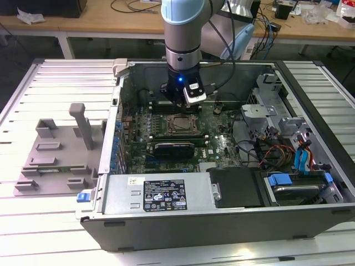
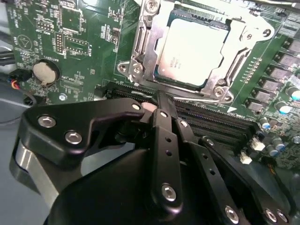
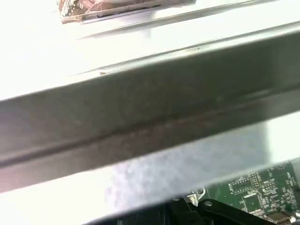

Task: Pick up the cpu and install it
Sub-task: 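Install the first cpu locking lever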

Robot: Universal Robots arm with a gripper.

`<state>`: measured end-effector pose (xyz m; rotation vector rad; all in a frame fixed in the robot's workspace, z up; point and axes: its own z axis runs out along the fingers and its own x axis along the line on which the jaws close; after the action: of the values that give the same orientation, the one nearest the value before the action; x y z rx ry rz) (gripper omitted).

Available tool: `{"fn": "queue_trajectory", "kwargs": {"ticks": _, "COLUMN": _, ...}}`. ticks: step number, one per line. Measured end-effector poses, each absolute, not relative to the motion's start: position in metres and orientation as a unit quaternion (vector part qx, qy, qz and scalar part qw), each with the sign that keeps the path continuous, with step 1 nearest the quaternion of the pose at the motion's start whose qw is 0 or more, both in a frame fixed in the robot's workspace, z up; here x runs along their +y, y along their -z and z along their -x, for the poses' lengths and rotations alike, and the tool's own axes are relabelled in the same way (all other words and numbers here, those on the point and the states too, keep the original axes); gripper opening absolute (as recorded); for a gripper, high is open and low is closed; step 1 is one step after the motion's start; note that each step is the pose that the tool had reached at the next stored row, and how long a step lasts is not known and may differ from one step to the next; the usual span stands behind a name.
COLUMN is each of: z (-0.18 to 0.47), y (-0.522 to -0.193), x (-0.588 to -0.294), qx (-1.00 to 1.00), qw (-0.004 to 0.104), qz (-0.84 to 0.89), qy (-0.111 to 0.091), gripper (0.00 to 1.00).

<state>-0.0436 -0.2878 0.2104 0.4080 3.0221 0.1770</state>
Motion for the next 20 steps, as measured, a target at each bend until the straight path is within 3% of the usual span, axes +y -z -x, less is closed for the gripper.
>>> {"fn": "queue_trajectory", "kwargs": {"ticks": 20, "z": 0.053, "y": -0.215, "x": -0.285, "qx": 0.988, "qw": 0.045, "qz": -0.133, "qy": -0.061, "gripper": 0.11}}
